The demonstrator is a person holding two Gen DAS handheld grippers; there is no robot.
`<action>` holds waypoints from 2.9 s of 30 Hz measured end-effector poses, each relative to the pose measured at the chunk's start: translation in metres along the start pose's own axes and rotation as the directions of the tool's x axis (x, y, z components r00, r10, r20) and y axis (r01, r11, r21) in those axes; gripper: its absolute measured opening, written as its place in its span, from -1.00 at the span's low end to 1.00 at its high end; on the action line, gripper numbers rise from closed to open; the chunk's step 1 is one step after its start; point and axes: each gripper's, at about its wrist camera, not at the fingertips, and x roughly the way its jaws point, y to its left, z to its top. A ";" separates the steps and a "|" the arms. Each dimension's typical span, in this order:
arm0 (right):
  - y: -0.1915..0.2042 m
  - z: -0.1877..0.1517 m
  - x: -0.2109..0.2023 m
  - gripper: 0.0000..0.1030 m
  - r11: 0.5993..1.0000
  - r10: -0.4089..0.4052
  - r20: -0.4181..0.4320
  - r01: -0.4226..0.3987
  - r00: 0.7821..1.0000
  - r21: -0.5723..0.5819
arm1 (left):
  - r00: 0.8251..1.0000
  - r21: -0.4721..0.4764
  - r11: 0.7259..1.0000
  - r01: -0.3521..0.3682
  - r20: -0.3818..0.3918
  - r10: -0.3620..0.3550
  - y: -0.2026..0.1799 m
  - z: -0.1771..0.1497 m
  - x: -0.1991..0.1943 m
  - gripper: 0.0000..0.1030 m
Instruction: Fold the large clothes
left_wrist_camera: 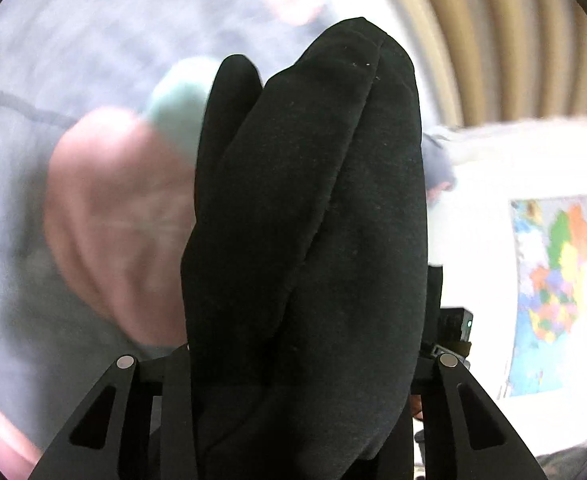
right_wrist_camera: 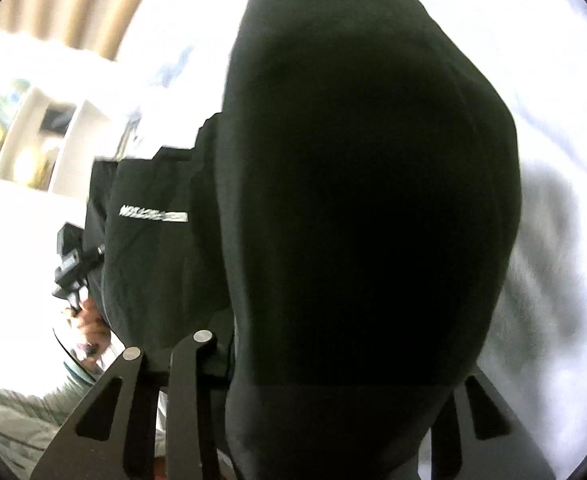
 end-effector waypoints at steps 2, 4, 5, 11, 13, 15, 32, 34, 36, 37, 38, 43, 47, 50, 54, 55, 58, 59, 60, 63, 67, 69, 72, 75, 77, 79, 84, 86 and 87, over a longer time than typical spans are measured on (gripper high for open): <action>0.026 -0.005 -0.019 -0.16 0.999 -0.010 0.035 0.012 0.999 -0.048 | 0.999 0.068 0.998 0.013 0.038 -0.016 -0.035 -0.011 -0.019 -0.25; 0.042 -0.013 -0.047 -0.16 0.998 0.002 0.073 0.003 0.997 -0.069 | 0.996 0.099 0.995 0.031 0.082 -0.040 -0.056 -0.028 -0.044 -0.24; 0.048 -0.020 -0.061 -0.16 0.997 0.012 0.089 -0.005 0.996 -0.076 | 0.993 0.108 0.993 0.038 0.105 -0.050 -0.065 -0.037 -0.060 -0.24; 0.063 -0.062 -0.095 -0.14 0.994 -0.026 0.068 0.033 0.997 -0.106 | 0.989 0.112 0.993 0.039 0.141 -0.054 -0.074 -0.090 -0.098 -0.23; 0.050 -0.074 -0.092 -0.14 0.996 -0.058 0.028 0.060 0.998 -0.064 | 0.992 0.058 0.998 0.033 0.120 -0.040 -0.059 -0.111 -0.096 -0.22; 0.031 -0.091 -0.078 -0.12 0.993 -0.114 -0.028 0.114 0.993 -0.023 | 0.997 -0.010 1.000 0.003 0.082 -0.002 -0.037 -0.136 -0.082 -0.21; -0.091 -0.164 -0.120 0.47 0.917 -0.284 -0.024 0.279 0.959 0.286 | 0.963 -0.255 0.930 -0.266 -0.018 0.271 0.084 -0.190 -0.112 0.45; -0.060 -0.159 -0.137 0.47 0.922 -0.335 0.031 0.320 0.942 0.218 | 0.949 -0.223 0.928 -0.297 0.040 0.313 0.064 -0.180 -0.128 0.45; -0.033 -0.155 -0.148 0.48 0.930 -0.350 0.085 0.335 0.933 0.149 | 0.937 -0.168 0.933 -0.318 0.092 0.336 0.034 -0.182 -0.139 0.45; -0.008 -0.136 -0.136 0.49 0.932 -0.354 0.103 0.340 0.930 0.128 | 0.936 -0.137 0.937 -0.320 0.106 0.335 0.023 -0.183 -0.139 0.45; 0.025 -0.130 -0.122 0.54 0.935 -0.354 0.124 0.346 0.927 0.084 | 0.935 -0.103 0.941 -0.324 0.115 0.334 0.006 -0.181 -0.139 0.45; 0.112 -0.124 -0.035 0.57 0.837 -0.529 0.066 0.533 0.846 -0.123 | 0.906 0.062 0.906 -0.420 0.081 0.415 -0.035 -0.189 -0.082 0.45; 0.093 -0.140 0.053 0.57 0.790 -0.609 -0.098 0.590 0.787 -0.167 | 0.848 0.111 0.843 -0.526 -0.011 0.530 -0.022 -0.203 -0.022 0.45; 0.083 -0.146 0.076 0.59 0.784 -0.617 -0.092 0.602 0.781 -0.150 | 0.809 0.132 0.802 -0.582 -0.005 0.588 -0.006 -0.210 0.001 0.49; 0.079 -0.140 0.067 0.59 0.802 -0.597 -0.130 0.589 0.792 -0.097 | 0.777 0.137 0.769 -0.624 0.009 0.629 -0.014 -0.207 0.002 0.52; 0.079 -0.138 0.064 0.58 0.807 -0.591 -0.142 0.586 0.794 -0.077 | 0.770 0.145 0.760 -0.633 0.020 0.638 -0.020 -0.208 -0.001 0.52; 0.092 -0.138 0.036 0.58 0.824 -0.564 -0.122 0.566 0.817 -0.020 | 0.756 0.185 0.736 -0.651 0.076 0.650 -0.043 -0.213 -0.018 0.52; 0.099 -0.138 0.026 0.58 0.827 -0.561 -0.102 0.562 0.822 -0.016 | 0.759 0.200 0.734 -0.649 0.104 0.643 -0.055 -0.215 -0.026 0.52; 0.109 -0.139 0.012 0.58 0.826 -0.563 -0.076 0.563 0.823 -0.018 | 0.761 0.211 0.732 -0.647 0.131 0.635 -0.067 -0.218 -0.036 0.52; 0.135 -0.139 -0.017 0.58 0.836 -0.549 -0.028 0.548 0.835 -0.029 | 0.757 0.223 0.724 -0.653 0.203 0.620 -0.098 -0.223 -0.057 0.52; 0.173 -0.137 -0.054 0.58 0.835 -0.547 0.049 0.549 0.836 -0.051 | 0.737 0.228 0.710 -0.666 0.345 0.581 -0.157 -0.227 -0.082 0.52; 0.199 -0.139 -0.078 0.59 0.833 -0.543 0.109 0.551 0.832 -0.056 | 0.729 0.233 0.711 -0.663 0.418 0.542 -0.191 -0.232 -0.098 0.52; 0.220 -0.138 -0.100 0.60 0.821 -0.553 0.171 0.568 0.816 -0.059 | 0.706 0.251 0.700 -0.669 0.508 0.493 -0.235 -0.242 -0.119 0.51; 0.248 -0.140 -0.135 0.68 0.802 -0.560 0.265 0.593 0.785 -0.063 | 0.684 0.276 0.679 -0.680 0.573 0.452 -0.283 -0.250 -0.135 0.52; 0.261 -0.141 -0.152 0.74 0.796 -0.558 0.320 0.603 0.765 -0.055 | 0.664 0.284 0.667 -0.689 0.617 0.422 -0.308 -0.258 -0.139 0.52; 0.270 -0.142 -0.166 0.76 0.793 -0.552 0.370 0.608 0.747 -0.044 | 0.646 0.288 0.653 -0.701 0.644 0.410 -0.328 -0.261 -0.135 0.52; 0.285 -0.148 -0.178 0.76 0.771 -0.562 0.420 0.636 0.713 -0.048 | 0.623 0.251 0.641 -0.726 0.635 0.457 -0.340 -0.273 -0.131 0.53; 0.284 -0.151 -0.173 0.76 0.765 -0.569 0.417 0.642 0.709 -0.048 | 0.630 0.225 0.655 -0.721 0.606 0.485 -0.334 -0.277 -0.127 0.53; 0.281 -0.151 -0.171 0.76 0.769 -0.570 0.402 0.637 0.717 -0.046 | 0.628 0.210 0.659 -0.722 0.600 0.496 -0.330 -0.278 -0.126 0.53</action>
